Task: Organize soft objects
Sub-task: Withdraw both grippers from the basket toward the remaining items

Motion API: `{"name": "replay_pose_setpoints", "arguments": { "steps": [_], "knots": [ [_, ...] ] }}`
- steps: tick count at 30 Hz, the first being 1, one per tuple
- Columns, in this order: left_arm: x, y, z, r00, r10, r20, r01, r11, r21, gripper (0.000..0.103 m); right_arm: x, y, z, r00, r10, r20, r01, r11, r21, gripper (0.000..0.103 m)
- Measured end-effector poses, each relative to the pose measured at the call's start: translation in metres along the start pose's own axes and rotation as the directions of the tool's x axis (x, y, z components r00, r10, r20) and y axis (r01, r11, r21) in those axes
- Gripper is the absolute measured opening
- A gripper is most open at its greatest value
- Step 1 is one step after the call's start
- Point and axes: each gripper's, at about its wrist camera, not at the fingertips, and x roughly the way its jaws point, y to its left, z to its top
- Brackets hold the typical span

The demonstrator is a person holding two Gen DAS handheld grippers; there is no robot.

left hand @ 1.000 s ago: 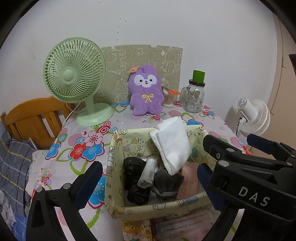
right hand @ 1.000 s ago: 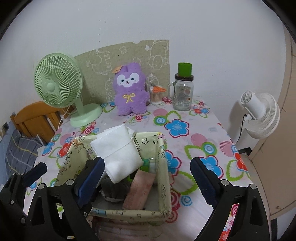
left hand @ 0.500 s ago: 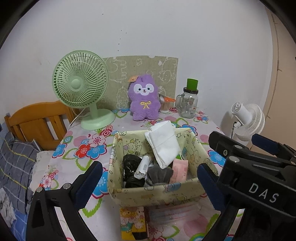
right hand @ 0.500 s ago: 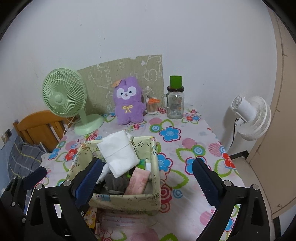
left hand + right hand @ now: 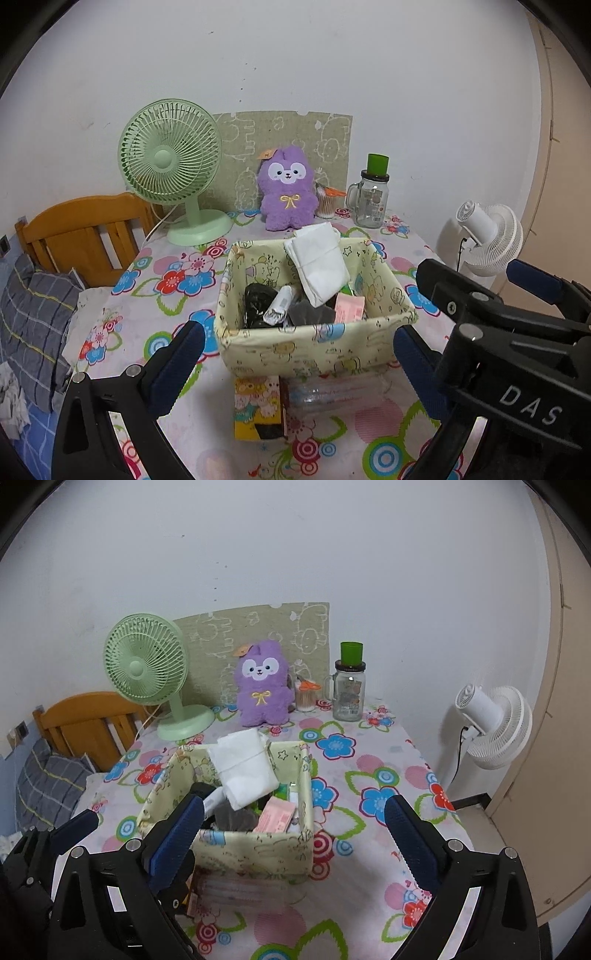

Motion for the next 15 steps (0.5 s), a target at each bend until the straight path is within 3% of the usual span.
{"name": "replay_pose_setpoints", "arguments": {
  "steps": [15],
  "knots": [
    [-0.016,-0.005,-0.035,1.0,-0.006,-0.011,0.005,1.0,-0.013,0.103,-0.017,0.009,-0.035,0.999,0.033,-0.005,-0.033,0.998,-0.046,0.1]
  ]
}}
